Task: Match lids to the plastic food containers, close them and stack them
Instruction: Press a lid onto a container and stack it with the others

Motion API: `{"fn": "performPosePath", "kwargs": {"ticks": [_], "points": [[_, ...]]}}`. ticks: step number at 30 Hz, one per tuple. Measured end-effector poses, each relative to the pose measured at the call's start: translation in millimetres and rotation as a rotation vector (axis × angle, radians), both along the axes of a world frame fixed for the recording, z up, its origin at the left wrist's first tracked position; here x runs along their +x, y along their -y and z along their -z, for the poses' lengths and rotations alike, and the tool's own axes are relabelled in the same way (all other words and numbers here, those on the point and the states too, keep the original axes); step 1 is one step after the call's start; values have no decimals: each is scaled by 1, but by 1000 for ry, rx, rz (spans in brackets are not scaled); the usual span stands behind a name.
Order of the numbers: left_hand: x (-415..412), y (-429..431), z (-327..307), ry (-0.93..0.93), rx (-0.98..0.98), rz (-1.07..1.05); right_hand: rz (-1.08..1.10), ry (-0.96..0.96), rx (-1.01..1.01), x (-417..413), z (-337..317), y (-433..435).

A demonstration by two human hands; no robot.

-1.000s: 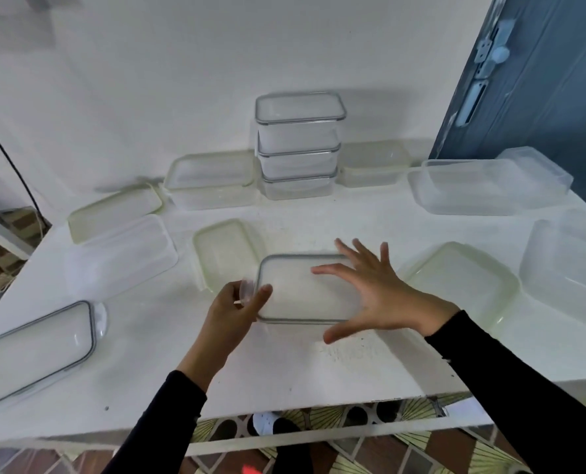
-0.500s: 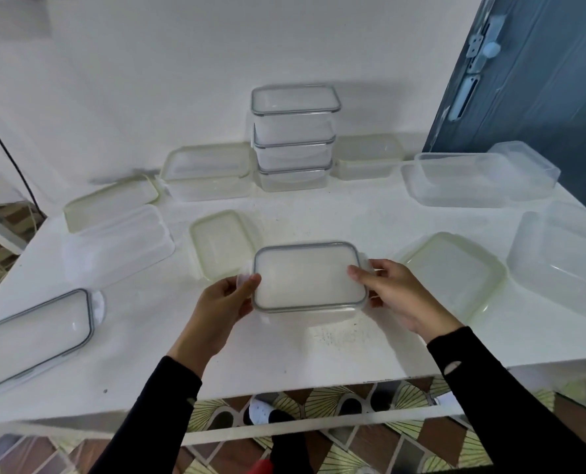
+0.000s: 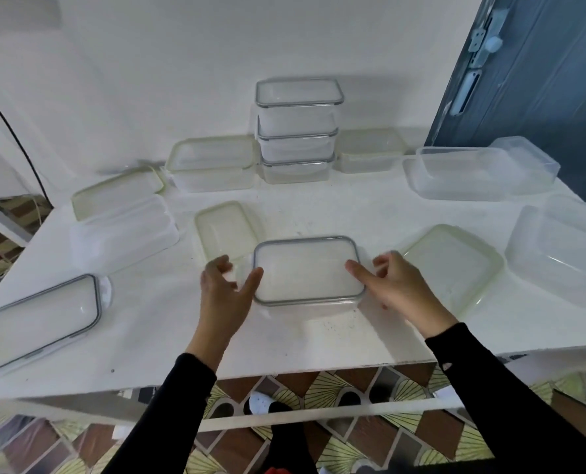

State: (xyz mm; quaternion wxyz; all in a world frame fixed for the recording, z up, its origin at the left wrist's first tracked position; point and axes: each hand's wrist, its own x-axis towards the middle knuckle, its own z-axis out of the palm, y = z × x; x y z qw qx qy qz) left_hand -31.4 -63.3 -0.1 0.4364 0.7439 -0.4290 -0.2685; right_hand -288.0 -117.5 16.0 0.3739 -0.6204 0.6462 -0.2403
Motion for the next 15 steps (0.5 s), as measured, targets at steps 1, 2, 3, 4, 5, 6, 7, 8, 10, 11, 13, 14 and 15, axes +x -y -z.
{"fn": "performPosePath", "kwargs": {"ticks": [1, 2, 3, 4, 5, 6, 7, 8, 10, 11, 13, 14, 15], "points": [[-1, -1, 0, 221, -136, 59, -28, -82, -192, -1, 4, -1], [-3, -2, 1, 416, -269, 169, -103, -116, -368, 0, 7, -4], [-6, -3, 1, 547, -356, 301, -216, -134, -493, 3, 11, -8], [-10, -5, 2, 610, -368, 433, -340, -152, -570, 6, 15, -13], [-12, -7, 5, 635, -345, 531, -439, -167, -619, 8, 21, -17], [-13, -8, 8, 653, -311, 598, -501, -175, -649, 9, 29, -21], [-13, -9, 12, 699, -294, 636, -539, -181, -663, 8, 36, -22], [-12, -10, 15, 763, -290, 656, -569, -203, -670, 6, 42, -23], [-12, -13, 22, 886, -302, 658, -606, -271, -710, 3, 50, -21], [-13, -13, 24, 921, -311, 639, -605, -288, -740, 3, 51, -21], [-17, -15, 28, 965, -337, 594, -582, -293, -792, 6, 53, -22], [-19, -15, 30, 975, -342, 579, -568, -291, -811, 7, 54, -22], [-21, -15, 31, 984, -349, 564, -557, -293, -828, 8, 55, -23]]}}
